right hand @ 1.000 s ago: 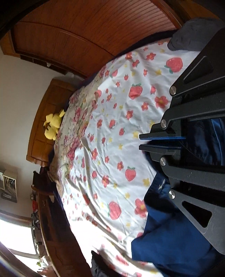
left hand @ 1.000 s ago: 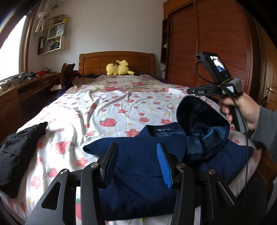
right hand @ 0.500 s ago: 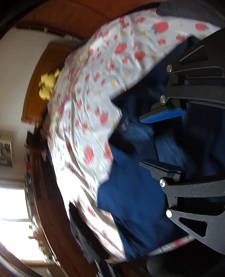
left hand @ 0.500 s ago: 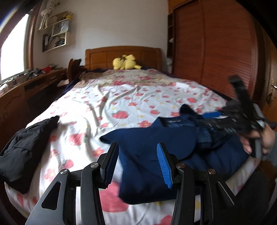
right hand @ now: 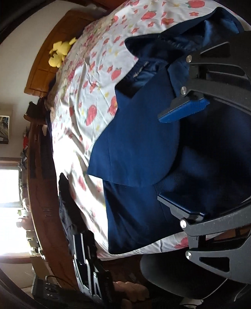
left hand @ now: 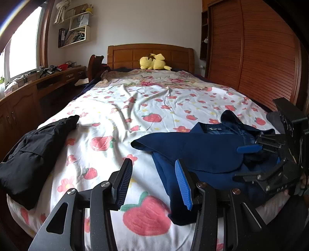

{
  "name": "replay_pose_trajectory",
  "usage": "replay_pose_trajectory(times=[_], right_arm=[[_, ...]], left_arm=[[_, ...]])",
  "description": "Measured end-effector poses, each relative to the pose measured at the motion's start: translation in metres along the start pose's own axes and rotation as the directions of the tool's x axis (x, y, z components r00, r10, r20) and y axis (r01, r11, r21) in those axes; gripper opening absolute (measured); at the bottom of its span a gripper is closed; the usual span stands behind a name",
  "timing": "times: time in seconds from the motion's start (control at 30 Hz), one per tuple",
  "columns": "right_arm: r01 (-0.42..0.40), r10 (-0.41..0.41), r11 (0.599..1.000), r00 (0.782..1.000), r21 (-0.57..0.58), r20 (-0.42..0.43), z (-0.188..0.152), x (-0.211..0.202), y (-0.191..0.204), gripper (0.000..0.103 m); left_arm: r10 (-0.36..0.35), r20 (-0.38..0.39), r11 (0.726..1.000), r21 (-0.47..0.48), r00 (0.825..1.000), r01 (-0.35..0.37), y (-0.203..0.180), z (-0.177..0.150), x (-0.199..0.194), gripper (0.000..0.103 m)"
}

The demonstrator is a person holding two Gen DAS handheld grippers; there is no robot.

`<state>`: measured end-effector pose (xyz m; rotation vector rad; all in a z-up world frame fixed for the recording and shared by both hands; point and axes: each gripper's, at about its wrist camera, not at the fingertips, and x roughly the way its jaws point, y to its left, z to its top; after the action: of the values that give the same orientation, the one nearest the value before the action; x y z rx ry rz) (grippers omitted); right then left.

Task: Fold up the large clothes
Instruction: 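Press the folded jacket flat with both grippers open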

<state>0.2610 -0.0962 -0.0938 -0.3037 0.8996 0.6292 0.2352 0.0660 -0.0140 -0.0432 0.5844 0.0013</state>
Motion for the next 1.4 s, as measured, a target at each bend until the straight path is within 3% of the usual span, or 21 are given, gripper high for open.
replay_pose_trajectory(times=[0.13, 0.17, 0.23, 0.3, 0.33, 0.53, 0.6, 0.7, 0.77, 0.8, 0.87, 1.0, 1.23, 1.4], right_arm=[[0.046, -0.046, 0.999, 0.999, -0.014, -0.029, -0.001, 0.012, -0.002, 0.074], [0.045, -0.045, 0.999, 0.998, -0.008, -0.037, -0.001, 0.014, -0.005, 0.070], [0.080, -0.081, 0.997, 0.995, -0.020, -0.058, 0.001, 0.019, -0.009, 0.034], [0.081, -0.084, 0.996, 0.994, -0.044, -0.066, 0.004, 0.020, -0.013, 0.012], [0.086, -0.088, 0.995, 0.995, -0.047, -0.052, 0.008, 0.017, -0.016, 0.009], [0.176, -0.177, 0.983, 0.984, 0.047, 0.028, 0.050, 0.004, -0.060, 0.009], [0.242, -0.244, 0.969, 0.969, 0.054, 0.048, 0.063, 0.005, -0.074, 0.009], [0.320, -0.334, 0.931, 0.941, 0.175, 0.057, 0.083, 0.003, -0.115, 0.009], [0.311, -0.339, 0.917, 0.937, 0.250, 0.081, 0.089, -0.008, -0.132, 0.028], [0.299, -0.337, 0.914, 0.936, 0.276, 0.100, 0.091, -0.016, -0.139, 0.043], [0.311, -0.358, 0.906, 0.925, 0.285, 0.129, 0.088, -0.030, -0.144, 0.048], [0.335, -0.377, 0.900, 0.920, 0.280, 0.111, 0.064, -0.049, -0.147, 0.052], [0.377, -0.399, 0.882, 0.917, 0.282, 0.023, -0.022, -0.088, -0.158, 0.052], [0.413, -0.429, 0.850, 0.903, 0.328, -0.028, -0.074, -0.114, -0.169, 0.052]], left_arm=[[-0.013, 0.009, 1.000, -0.005, 1.000, 0.013, 0.001, 0.008, 0.010, 0.048], [-0.014, 0.013, 1.000, -0.004, 1.000, 0.014, 0.003, 0.009, 0.011, 0.048], [-0.017, 0.027, 1.000, 0.005, 0.999, 0.016, 0.001, 0.015, 0.015, 0.048], [-0.019, 0.037, 1.000, 0.008, 0.999, 0.019, 0.003, 0.018, 0.019, 0.048], [-0.019, 0.039, 1.000, 0.008, 0.999, 0.019, 0.003, 0.019, 0.020, 0.048], [-0.029, 0.042, 0.999, -0.023, 0.999, 0.030, 0.017, 0.015, 0.029, 0.048], [-0.029, 0.043, 0.999, -0.029, 0.999, 0.030, 0.019, 0.017, 0.032, 0.048], [-0.026, 0.045, 0.999, -0.026, 0.999, 0.027, 0.018, 0.020, 0.033, 0.048], [-0.023, 0.043, 0.999, -0.023, 0.999, 0.024, 0.018, 0.021, 0.035, 0.048], [-0.022, 0.040, 1.000, -0.022, 0.999, 0.022, 0.018, 0.021, 0.036, 0.048], [-0.019, 0.031, 1.000, -0.018, 0.999, 0.020, 0.018, 0.021, 0.039, 0.048], [-0.007, 0.004, 1.000, 0.009, 1.000, 0.007, 0.015, 0.026, 0.048, 0.048], [-0.002, -0.039, 0.997, 0.080, 0.999, 0.005, 0.002, 0.050, 0.073, 0.048], [-0.026, -0.067, 0.992, 0.125, 0.997, 0.034, -0.013, 0.069, 0.102, 0.048]])
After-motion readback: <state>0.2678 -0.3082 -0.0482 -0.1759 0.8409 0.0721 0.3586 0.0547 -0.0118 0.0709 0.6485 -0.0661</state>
